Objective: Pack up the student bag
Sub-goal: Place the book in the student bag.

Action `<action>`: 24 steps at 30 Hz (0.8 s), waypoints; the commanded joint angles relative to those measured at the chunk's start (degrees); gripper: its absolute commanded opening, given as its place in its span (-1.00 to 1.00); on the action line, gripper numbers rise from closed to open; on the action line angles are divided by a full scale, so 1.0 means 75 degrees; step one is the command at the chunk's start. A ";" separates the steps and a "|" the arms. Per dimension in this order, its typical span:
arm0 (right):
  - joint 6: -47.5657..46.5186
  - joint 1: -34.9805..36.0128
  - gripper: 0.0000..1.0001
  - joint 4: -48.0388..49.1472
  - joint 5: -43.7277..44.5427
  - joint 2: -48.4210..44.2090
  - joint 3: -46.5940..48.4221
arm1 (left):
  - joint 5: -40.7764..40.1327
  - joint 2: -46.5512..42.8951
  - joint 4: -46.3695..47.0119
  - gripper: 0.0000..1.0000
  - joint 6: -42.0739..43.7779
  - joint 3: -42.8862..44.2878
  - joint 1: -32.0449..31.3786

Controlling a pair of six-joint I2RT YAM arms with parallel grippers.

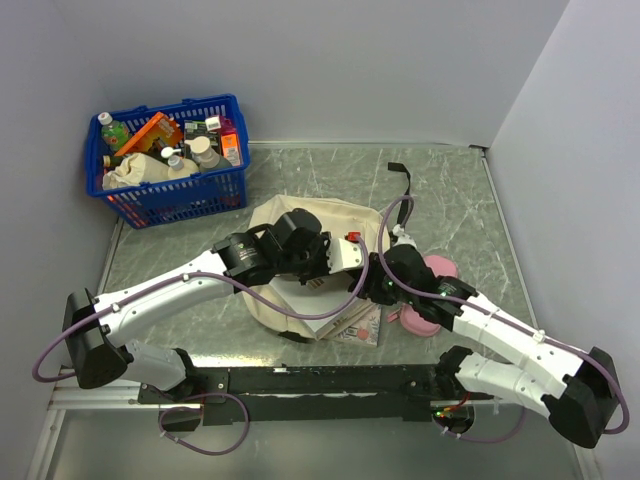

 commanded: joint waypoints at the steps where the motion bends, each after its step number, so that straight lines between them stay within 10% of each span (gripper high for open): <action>1: -0.0222 -0.0027 -0.02 0.0777 -0.0955 -0.0177 -0.0208 | 0.0254 -0.0064 0.0494 -0.98 -0.0208 0.0478 -0.0098; 6: -0.0244 -0.0003 0.27 0.0286 -0.1132 -0.0213 -0.0455 | 0.0266 -0.0052 0.0506 -0.98 -0.0243 0.0536 -0.0098; 14: 0.0049 0.0933 -0.08 0.0345 -0.1695 -0.0190 0.0059 | 0.0231 0.0042 0.0518 -0.98 -0.0255 0.0618 -0.0098; 24: -0.0783 0.0327 0.40 -0.1345 -0.1729 -0.0189 0.0531 | 0.0301 0.0054 0.0494 -0.98 -0.0325 0.0712 -0.0087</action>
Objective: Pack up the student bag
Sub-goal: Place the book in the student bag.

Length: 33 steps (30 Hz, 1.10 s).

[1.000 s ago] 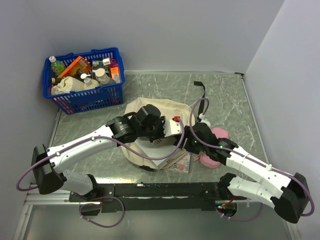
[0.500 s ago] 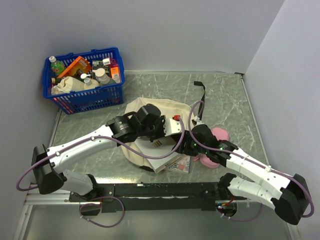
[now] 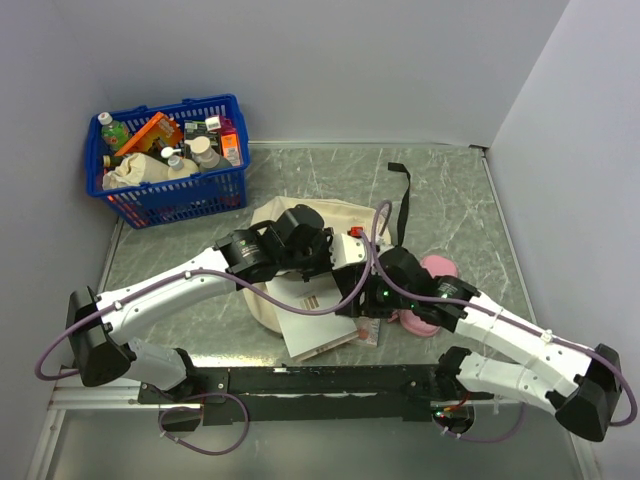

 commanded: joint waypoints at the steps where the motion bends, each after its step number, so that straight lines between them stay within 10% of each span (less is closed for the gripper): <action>1: -0.0428 -0.0764 0.41 -0.0365 -0.0258 -0.0143 -0.0208 | 0.0319 -0.0107 0.0526 -0.98 -0.0194 0.0409 -0.0098; 26: 0.0509 -0.1410 0.39 0.4404 -0.3810 0.1544 -0.2365 | 0.0236 0.0057 0.0468 -0.98 -0.0124 0.0666 -0.0098; 33: 0.1538 -0.1620 -0.45 0.5600 -0.3705 0.0998 -0.2704 | 0.0154 0.0081 0.0409 -0.98 -0.0089 0.0749 -0.0098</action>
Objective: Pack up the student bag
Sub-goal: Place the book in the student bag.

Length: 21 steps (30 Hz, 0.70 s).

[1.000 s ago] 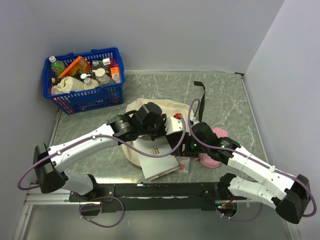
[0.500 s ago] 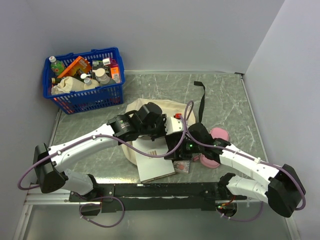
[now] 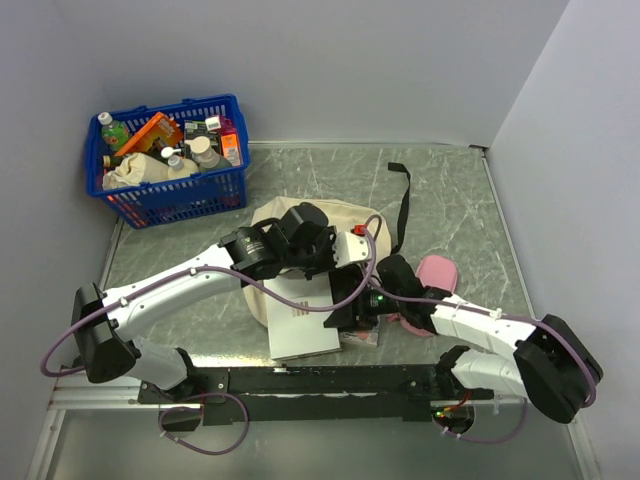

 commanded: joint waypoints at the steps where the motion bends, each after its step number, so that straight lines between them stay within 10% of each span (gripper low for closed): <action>1: 0.0829 -0.0225 -0.54 0.1081 0.0267 -0.0782 -0.0303 | 0.0160 -0.0155 0.0520 -0.98 -0.0025 0.0510 -0.0090; 6: 0.1998 -0.0424 -0.86 0.0601 0.0959 -0.2293 -0.0806 | 0.0136 -0.0155 0.0567 -0.98 0.0046 0.0486 -0.0090; 21: 0.4265 -0.0342 -1.00 0.0507 0.2339 -0.2519 -0.0563 | 0.0639 -0.0143 0.0122 -0.98 -0.0317 0.1975 -0.0101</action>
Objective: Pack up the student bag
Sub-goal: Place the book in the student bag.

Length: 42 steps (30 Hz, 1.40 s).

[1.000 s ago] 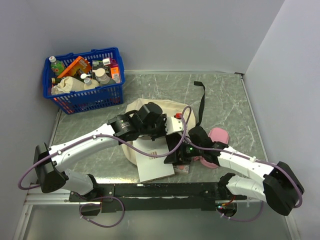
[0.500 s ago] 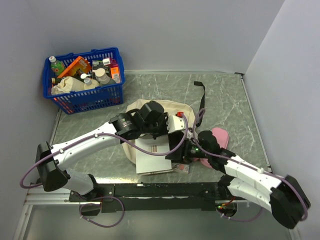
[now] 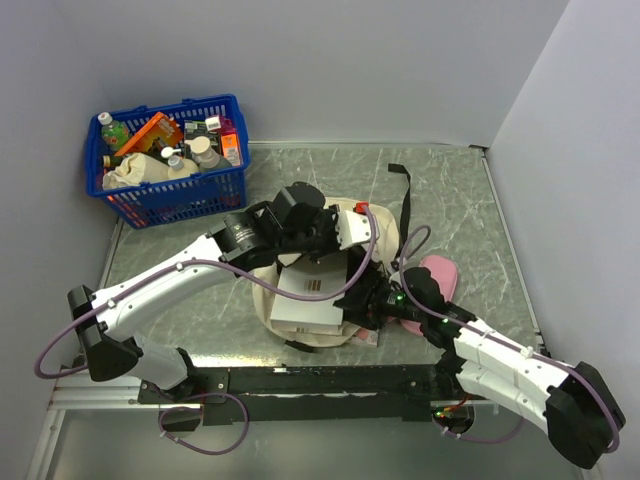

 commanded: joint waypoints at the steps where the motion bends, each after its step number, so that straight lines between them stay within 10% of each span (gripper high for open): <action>1: 0.0353 -0.0031 -1.00 -0.0253 0.1316 -0.0211 0.0749 | 0.0681 -0.0289 0.0367 -0.98 -0.0343 0.0620 -0.0098; 10: -0.0009 -0.0230 -1.00 0.0108 0.3308 0.1016 0.1651 | 0.0845 -0.0652 0.0273 -0.98 -0.0355 0.0197 -0.0098; 23: -0.1321 0.0098 -0.99 0.0779 0.3254 0.4884 0.5291 | 0.0998 -0.0957 0.0132 -0.98 -0.0215 -0.0119 -0.0098; 28: -0.2351 0.0157 0.12 -0.0496 0.1312 0.6383 0.6795 | 0.0472 -0.1144 0.0284 -0.98 -0.0051 -0.0621 -0.0098; 42: -0.4416 0.0426 0.45 -0.2541 0.2724 0.4828 0.6117 | 0.0915 -0.2843 -0.0277 -0.98 0.0522 -0.2486 0.1915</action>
